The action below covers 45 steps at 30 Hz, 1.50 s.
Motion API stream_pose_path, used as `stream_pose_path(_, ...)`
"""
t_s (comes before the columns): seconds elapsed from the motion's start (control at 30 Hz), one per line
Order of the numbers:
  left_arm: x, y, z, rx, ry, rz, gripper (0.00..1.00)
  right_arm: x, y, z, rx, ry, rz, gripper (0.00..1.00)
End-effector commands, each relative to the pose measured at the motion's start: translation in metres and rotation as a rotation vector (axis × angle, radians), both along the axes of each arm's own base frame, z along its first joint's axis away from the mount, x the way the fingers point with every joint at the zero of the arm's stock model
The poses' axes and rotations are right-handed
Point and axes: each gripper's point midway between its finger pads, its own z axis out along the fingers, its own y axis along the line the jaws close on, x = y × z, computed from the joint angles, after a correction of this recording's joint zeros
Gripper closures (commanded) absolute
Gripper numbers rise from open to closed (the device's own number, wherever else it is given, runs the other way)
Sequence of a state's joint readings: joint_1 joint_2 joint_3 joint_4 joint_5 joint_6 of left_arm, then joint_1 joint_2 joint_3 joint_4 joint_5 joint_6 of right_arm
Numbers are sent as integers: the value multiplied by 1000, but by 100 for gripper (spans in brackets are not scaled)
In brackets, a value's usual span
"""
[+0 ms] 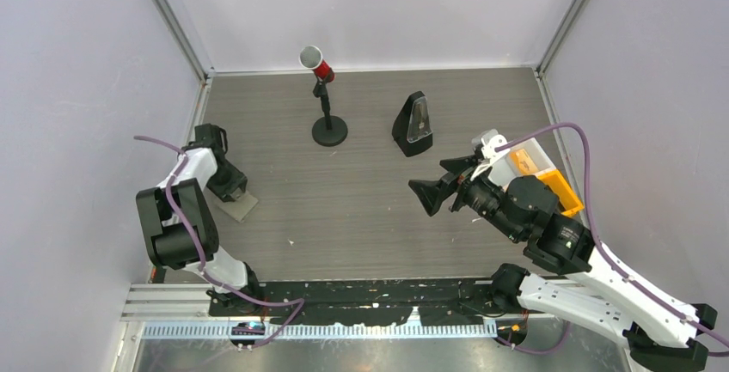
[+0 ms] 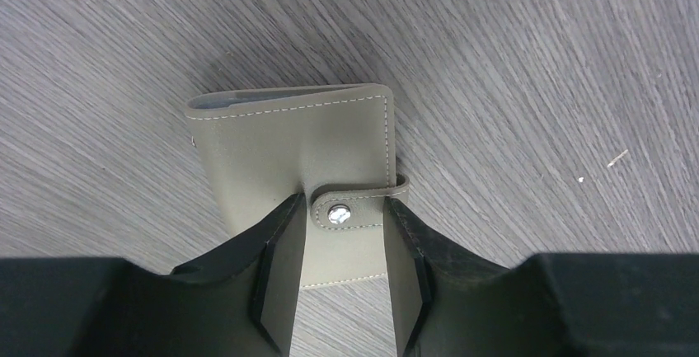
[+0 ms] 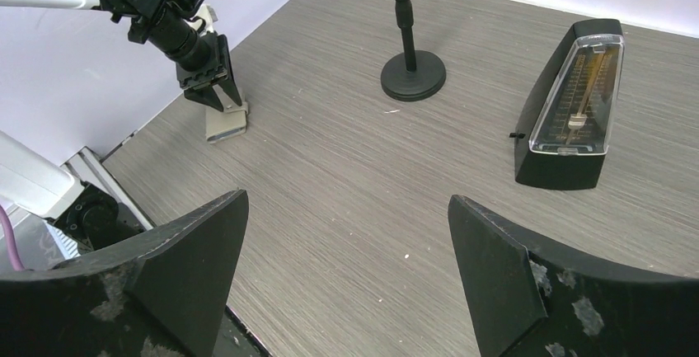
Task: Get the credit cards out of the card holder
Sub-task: Move the card holder to the center of the board.
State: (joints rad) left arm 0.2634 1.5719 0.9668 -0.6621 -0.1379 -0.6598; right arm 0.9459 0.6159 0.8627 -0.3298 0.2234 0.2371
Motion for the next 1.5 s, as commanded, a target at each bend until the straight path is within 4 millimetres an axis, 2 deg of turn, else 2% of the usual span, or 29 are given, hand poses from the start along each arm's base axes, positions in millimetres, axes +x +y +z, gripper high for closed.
stream_pose_path(0.0,9,0,0,-21,-38,29,59,4,-3,24,31,-50,-24,0)
stream_pose_path(0.07,10,-2,-3,-31,-40,31,60,4,-3,24,29,-50,-25,0)
stream_pose_path(0.2,10,-7,-3,-56,-47,25,70,4,-4,23,28,-45,-28,0)
stream_pose_path(0.53,5,-23,0,-114,-103,-5,89,7,-11,22,32,-31,-69,0)
stream_pose_path(0.7,0,-41,-1,-178,-131,-47,100,9,-16,19,20,-20,-94,0)
stream_pose_path(0.8,-1,-55,3,-209,-161,-91,100,12,-22,14,4,-13,-130,0)
stream_pose_path(0.93,-5,-94,7,-258,-204,-216,100,16,-26,0,-24,9,-171,0)
stream_pose_path(1.03,-12,-129,10,-287,-207,-314,100,17,-23,-12,-32,36,-167,0)
stream_pose_path(1.23,-37,-204,21,-364,-239,-492,100,14,-19,-32,-55,92,-155,0)
stream_pose_path(1.4,-57,-250,27,-453,-266,-572,100,13,-25,-57,-77,150,-188,4)
stream_pose_path(1.47,-63,-263,31,-486,-282,-598,96,12,-25,-66,-77,187,-198,6)
